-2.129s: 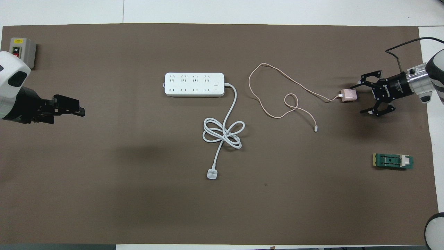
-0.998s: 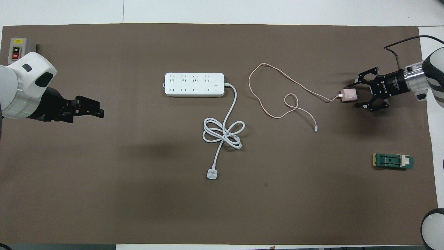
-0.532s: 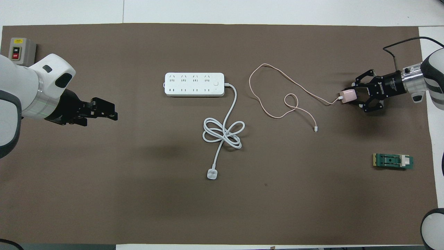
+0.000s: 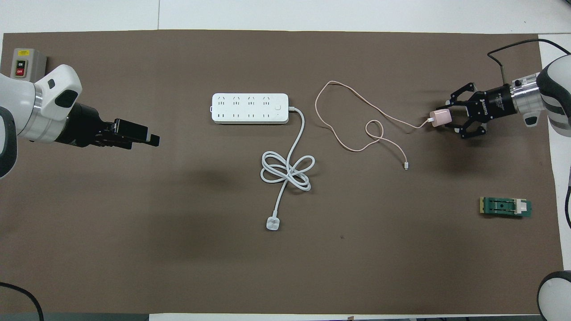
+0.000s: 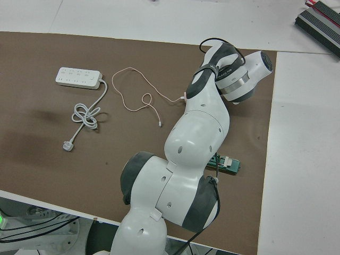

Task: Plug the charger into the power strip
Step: 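Carry the charger to the left gripper while the left gripper reaches in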

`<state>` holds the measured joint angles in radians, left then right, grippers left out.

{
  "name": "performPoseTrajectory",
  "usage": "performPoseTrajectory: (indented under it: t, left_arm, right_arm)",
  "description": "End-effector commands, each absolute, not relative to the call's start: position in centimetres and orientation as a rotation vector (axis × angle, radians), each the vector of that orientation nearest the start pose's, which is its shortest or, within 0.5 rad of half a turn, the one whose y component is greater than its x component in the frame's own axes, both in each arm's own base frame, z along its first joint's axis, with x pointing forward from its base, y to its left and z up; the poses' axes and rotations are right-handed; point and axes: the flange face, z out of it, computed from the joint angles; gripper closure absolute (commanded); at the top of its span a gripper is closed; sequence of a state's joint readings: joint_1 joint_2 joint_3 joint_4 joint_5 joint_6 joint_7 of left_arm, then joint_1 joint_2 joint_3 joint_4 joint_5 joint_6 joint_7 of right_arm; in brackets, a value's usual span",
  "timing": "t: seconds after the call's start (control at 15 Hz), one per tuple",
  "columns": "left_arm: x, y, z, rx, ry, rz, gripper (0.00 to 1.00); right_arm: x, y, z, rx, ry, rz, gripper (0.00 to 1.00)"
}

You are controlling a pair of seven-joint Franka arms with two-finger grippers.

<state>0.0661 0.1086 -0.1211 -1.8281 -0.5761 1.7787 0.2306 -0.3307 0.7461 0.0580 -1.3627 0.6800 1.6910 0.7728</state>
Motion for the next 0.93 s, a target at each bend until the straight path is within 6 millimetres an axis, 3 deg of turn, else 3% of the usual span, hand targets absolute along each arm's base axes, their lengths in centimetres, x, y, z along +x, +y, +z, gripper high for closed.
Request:
performPoseTrajectory:
  t: [0.0,0.13,0.33,0.47,0.86]
  left_arm:
    - [58.7,-7.4,45.3,2.402,-0.117,-0.13,0.0]
    - [58.3,-8.4,44.1,2.25,-0.141,-0.128,0.0]
    - [57.8,-7.9,41.2,2.121,-0.201,-0.074,0.0]
    - [57.3,-8.4,38.9,2.034,-0.153,-0.068,0.0]
    - [56.8,-10.0,37.5,1.897,-0.268,0.02,0.0]
  right_arm:
    - [69.4,-7.5,33.0,-1.913,1.559,0.774,1.0]
    - [69.8,-3.4,35.6,-1.878,1.584,0.806,1.0]
    - [70.3,3.7,38.5,-1.866,1.617,0.843,1.0]
    - [70.6,8.0,39.7,-1.848,1.606,0.836,1.0]
    - [69.6,22.1,41.4,-1.821,1.662,0.776,1.0]
